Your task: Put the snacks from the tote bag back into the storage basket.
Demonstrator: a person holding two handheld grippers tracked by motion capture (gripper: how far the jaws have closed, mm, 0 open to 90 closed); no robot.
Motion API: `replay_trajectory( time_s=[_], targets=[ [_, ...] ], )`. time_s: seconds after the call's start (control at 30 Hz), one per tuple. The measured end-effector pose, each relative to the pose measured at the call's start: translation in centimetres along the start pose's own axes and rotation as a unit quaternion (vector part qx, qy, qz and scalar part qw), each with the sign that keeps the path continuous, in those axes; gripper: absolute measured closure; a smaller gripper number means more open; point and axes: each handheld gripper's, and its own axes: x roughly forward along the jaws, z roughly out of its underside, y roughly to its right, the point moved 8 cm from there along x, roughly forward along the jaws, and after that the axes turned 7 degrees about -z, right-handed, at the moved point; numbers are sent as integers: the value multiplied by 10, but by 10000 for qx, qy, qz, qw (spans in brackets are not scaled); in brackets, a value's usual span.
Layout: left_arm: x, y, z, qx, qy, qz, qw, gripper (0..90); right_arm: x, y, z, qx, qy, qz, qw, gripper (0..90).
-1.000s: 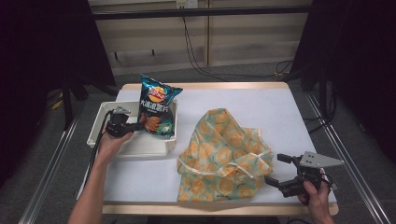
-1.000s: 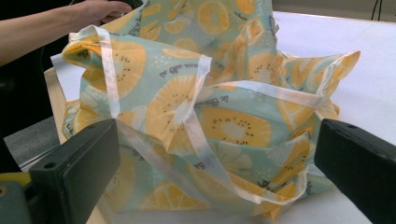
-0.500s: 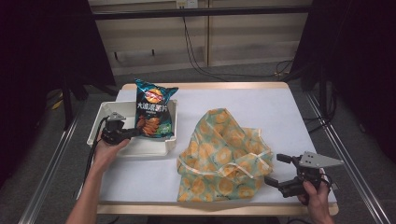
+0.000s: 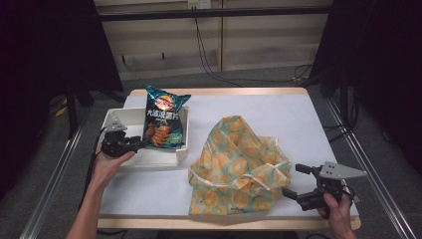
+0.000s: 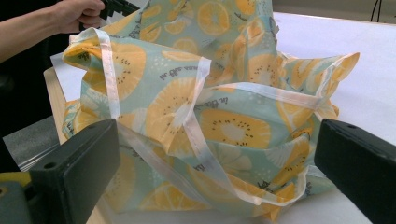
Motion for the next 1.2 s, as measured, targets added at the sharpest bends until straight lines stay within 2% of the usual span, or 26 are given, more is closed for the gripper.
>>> replay_trajectory(
  time_s=[0.03,0.07,0.13,0.17,0.23,0.3,0.47,0.6,0.67,0.7,0.73,0.87,0.93,0.97,1.0,1.03,1.07,1.13,1.17,1.2],
  targets=[
    [-3,1,-1,8,49,6,10000,728,0,0,0,-2,3,-3,10000,0],
    [-5,5,-2,25,58,170,9998,788,0,0,0,8,-1,3,10000,0],
    [-8,12,-2,88,60,328,9994,891,-1,0,0,18,7,20,10000,0],
    [-7,16,-2,90,44,470,9988,900,-1,1,0,32,6,23,10000,0],
    [-3,24,0,253,-64,530,9983,900,0,1,0,31,12,13,10000,0],
    [5,32,2,308,-187,606,9975,900,0,1,0,13,5,8,10000,0],
    [25,45,4,578,-491,650,9950,900,1,0,0,-2,-8,-4,10000,0],
    [35,54,3,687,-639,725,9929,900,1,1,0,29,-8,11,10000,0],
    [40,55,4,771,-729,699,9919,900,1,0,0,12,-17,-1,10000,0],
    [43,53,5,830,-792,619,9915,900,1,0,0,2,-13,-4,10000,0],
    [45,54,5,775,-772,652,9919,900,1,0,0,-7,-5,-12,10000,0],
    [50,53,3,830,-877,640,9906,900,0,1,1,24,-16,7,10000,0],
    [53,53,1,834,-847,654,9907,900,1,1,1,21,-16,6,10000,0],
    [53,56,0,841,-891,731,9898,900,1,1,1,16,-28,1,10000,0],
    [54,59,-1,901,-836,747,9896,900,2,0,1,8,-28,-15,10000,0],
    [55,60,-1,976,-894,723,9886,900,2,0,1,0,-31,-21,10000,0],
    [57,63,0,1078,-945,807,9864,900,2,0,1,5,-32,-7,10000,0],
    [59,65,0,1200,-1055,814,9838,900,2,1,1,21,-32,3,10000,0],
    [61,66,-1,1104,-993,741,9861,900,2,0,1,19,-35,-7,10000,0],
    [63,64,-1,1152,-1055,741,9849,900,2,0,1,-1,-41,-13,10000,0]
  ],
)
